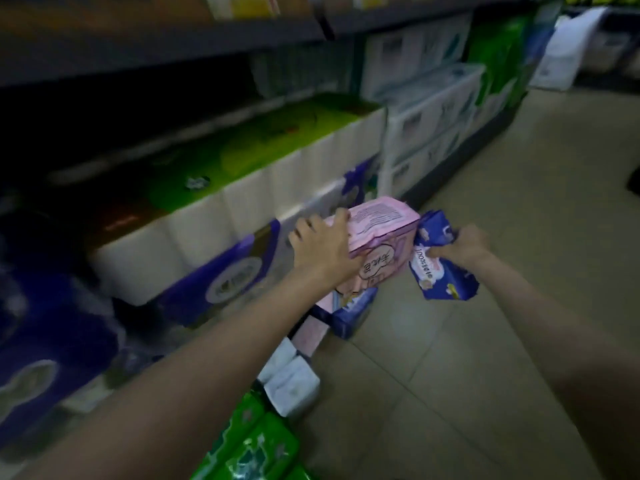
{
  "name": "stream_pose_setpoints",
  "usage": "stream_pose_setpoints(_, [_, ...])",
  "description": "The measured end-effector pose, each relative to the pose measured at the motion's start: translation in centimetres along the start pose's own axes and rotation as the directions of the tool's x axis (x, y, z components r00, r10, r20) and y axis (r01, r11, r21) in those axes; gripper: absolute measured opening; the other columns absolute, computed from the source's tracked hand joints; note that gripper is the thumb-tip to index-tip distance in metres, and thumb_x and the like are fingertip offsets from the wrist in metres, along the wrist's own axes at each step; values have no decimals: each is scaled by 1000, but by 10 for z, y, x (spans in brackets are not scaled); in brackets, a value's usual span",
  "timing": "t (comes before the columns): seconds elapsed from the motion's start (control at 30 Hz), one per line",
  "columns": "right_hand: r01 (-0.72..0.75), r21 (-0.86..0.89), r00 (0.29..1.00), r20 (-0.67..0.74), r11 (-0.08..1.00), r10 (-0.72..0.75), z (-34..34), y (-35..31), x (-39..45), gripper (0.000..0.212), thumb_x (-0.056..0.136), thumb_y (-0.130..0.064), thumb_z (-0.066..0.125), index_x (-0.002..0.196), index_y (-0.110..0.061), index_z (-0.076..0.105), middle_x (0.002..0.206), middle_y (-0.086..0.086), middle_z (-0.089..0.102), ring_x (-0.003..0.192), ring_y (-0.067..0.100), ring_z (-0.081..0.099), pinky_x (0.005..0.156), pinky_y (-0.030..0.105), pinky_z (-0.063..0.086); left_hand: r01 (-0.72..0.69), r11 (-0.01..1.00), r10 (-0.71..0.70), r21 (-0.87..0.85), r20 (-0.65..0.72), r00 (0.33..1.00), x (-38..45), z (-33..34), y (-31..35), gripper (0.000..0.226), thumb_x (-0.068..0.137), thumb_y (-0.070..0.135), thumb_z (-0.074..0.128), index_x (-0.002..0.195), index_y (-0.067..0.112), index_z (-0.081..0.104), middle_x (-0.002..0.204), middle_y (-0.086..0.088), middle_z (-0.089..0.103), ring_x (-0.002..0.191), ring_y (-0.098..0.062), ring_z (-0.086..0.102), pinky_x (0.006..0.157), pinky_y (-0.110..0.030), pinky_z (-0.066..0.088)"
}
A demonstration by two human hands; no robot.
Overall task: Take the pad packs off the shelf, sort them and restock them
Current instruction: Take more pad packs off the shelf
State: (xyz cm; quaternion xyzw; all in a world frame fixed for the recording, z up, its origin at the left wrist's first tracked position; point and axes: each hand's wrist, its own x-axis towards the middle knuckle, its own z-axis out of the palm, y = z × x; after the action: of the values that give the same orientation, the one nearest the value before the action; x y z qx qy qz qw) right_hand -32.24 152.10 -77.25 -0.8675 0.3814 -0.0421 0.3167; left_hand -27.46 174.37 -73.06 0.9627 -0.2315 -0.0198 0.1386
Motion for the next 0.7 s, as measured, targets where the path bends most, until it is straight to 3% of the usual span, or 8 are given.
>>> stream_pose_setpoints(0.2, [-147, 69, 987, 76, 987, 142, 59, 72, 58, 40, 75, -20, 77, 108, -5, 60, 112, 18, 64, 99, 34, 61, 80, 36, 46, 131, 979, -117, -155, 97, 988, 58, 102, 13, 61, 83, 48, 60, 130, 19, 34, 131, -20, 37, 124, -37, 29, 103, -45, 26])
stream_pose_setpoints(0.33, [-211, 62, 976, 61, 976, 207, 83, 112, 107, 35, 77, -17, 74, 107, -5, 59, 111, 18, 63, 99, 34, 61, 77, 35, 44, 92, 978, -74, -185, 105, 992, 113, 163, 31, 59, 86, 42, 58, 131, 13, 33, 131, -23, 35, 122, -37, 28, 104, -45, 26])
stream_pose_setpoints(0.4, [-236, -21, 971, 37, 972, 237, 91, 133, 130, 31, 79, -16, 70, 105, -5, 58, 108, 18, 62, 98, 36, 60, 76, 36, 45, 75, 980, -56, -183, 108, 993, 140, 194, 39, 57, 87, 40, 57, 131, 12, 33, 131, -23, 34, 122, -36, 28, 105, -44, 25])
stream_pose_setpoints(0.5, [-168, -226, 985, -13, 960, 170, 105, 150, 147, 22, 83, -11, 60, 104, -5, 56, 108, 19, 60, 98, 37, 59, 71, 34, 42, 72, 977, -59, -201, 70, 996, 171, 231, 47, 56, 89, 36, 56, 133, 10, 33, 131, -22, 32, 122, -34, 27, 105, -42, 23])
stream_pose_setpoints(0.57, [-45, -336, 998, 20, 941, 56, 119, 149, 155, 25, 85, -11, 58, 110, -6, 55, 114, 20, 56, 104, 38, 57, 78, 37, 44, 73, 979, -69, -191, 27, 997, 186, 257, 50, 54, 91, 35, 54, 134, 10, 33, 131, -22, 32, 122, -33, 28, 104, -41, 22])
stream_pose_setpoints(0.63, [82, -365, 994, 94, 928, -51, 135, 144, 159, 34, 83, -9, 59, 117, -9, 54, 120, 17, 51, 109, 38, 55, 84, 39, 45, 80, 986, -82, -148, -13, 997, 198, 280, 51, 54, 92, 37, 51, 135, 8, 34, 132, -23, 32, 123, -35, 29, 105, -41, 20])
stream_pose_setpoints(0.7, [167, -390, 984, 126, 906, -127, 149, 138, 162, 39, 84, -3, 56, 123, -9, 53, 121, 14, 48, 107, 37, 56, 80, 38, 45, 66, 996, -68, -60, -25, 997, 210, 296, 54, 56, 94, 40, 47, 138, 9, 31, 136, -23, 30, 126, -36, 30, 109, -44, 18])
